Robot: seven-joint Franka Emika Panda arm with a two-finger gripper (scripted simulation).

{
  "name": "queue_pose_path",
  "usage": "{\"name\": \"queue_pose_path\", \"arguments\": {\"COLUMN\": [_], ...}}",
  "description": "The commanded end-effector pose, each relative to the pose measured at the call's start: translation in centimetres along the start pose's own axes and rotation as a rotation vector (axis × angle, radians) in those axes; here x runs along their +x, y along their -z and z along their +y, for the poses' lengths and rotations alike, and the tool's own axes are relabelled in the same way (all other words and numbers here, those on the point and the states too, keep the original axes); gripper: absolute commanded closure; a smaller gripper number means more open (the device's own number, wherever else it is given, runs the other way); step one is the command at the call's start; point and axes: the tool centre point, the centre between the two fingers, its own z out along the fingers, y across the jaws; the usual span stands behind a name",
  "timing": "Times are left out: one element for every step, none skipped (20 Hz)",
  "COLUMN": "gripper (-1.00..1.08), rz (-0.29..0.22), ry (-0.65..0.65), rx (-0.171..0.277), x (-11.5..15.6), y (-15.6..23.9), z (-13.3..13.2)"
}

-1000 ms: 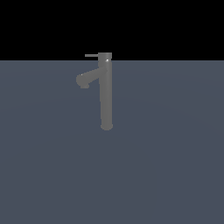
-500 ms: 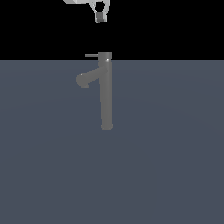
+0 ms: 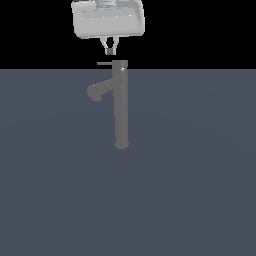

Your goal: Turn on the faucet by rotating a designated handle.

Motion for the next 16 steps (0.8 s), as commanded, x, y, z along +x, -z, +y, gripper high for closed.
{"name": "queue_pose_path", "arguments": {"gripper": [1.08,1.08,1.08,1.08,1.08,1.08,1.08,1.08,1.08,1.08,1.08,1.08,1.08,1.08,1.08,1.08], "rz": [0.0,-0.001,-0.001,-0.001,-0.002,-0.002,-0.002,-0.003,-0.003,-0.003,-0.003,-0.003,-0.003,-0.003,-0.003,-0.003], "ry": [-0.008,-0.01,-0.012,-0.014,-0.016,-0.017,-0.019,-0.019,-0.02,-0.021,-0.021,-0.021,-0.021,-0.021,-0.02,-0.02], "rx": [0.005,0.006,0.008,0.009,0.01,0.011,0.012,0.012,0.012,0.013,0.013,0.013,0.013,0.013,0.013,0.013], "x": [0.9,1.2,1.4,1.6,1.8,2.0,2.1,2.2,2.3,2.3,2.3,2.3,2.3,2.3,2.3,2.0], "y": [-1.2,-1.5,-1.9,-2.2,-2.5,-2.7,-2.9,-3.1,-3.2,-3.2,-3.3,-3.3,-3.3,-3.3,-3.3,-3.3], "z": [-0.6,-0.8,-0.9,-1.1,-1.2,-1.3,-1.4,-1.5,-1.5,-1.5,-1.6,-1.6,-1.6,-1.6,-1.5,-1.6]}}
